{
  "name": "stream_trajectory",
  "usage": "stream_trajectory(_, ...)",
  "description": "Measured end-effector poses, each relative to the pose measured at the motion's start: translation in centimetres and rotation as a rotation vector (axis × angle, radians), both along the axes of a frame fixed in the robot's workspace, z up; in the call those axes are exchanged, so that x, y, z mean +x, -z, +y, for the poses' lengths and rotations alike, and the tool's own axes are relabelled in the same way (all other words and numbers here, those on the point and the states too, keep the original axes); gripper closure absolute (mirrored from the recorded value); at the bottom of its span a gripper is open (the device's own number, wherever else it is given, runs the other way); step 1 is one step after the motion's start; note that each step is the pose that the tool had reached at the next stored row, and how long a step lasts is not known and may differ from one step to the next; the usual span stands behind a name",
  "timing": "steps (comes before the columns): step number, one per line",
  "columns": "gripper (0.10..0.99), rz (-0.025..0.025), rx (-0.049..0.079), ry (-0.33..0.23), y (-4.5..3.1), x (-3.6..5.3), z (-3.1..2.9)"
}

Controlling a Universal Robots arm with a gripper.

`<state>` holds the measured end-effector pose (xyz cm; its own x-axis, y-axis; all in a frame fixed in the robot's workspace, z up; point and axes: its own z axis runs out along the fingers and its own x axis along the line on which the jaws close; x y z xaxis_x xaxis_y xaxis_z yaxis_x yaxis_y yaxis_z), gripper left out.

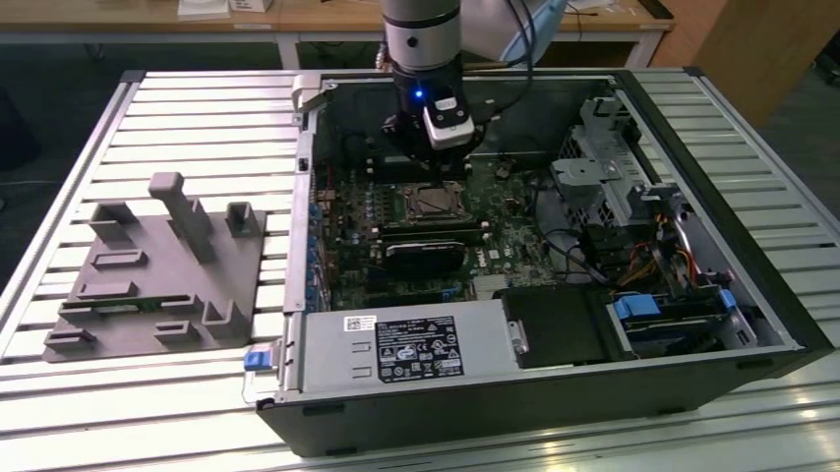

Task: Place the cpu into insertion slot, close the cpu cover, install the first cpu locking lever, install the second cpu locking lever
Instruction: 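Install the second cpu locking lever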

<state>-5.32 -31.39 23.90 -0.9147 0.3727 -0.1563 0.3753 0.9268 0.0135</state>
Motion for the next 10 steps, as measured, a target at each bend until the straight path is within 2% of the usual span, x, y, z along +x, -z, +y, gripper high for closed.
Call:
stream_trajectory(3,0.980,0.0056,0.000,0.001,-0.01,0.25,-0.24)
stream_trajectory(10,0.980,0.0126,0.000,0.002,-0.01,0.58,-1.30)
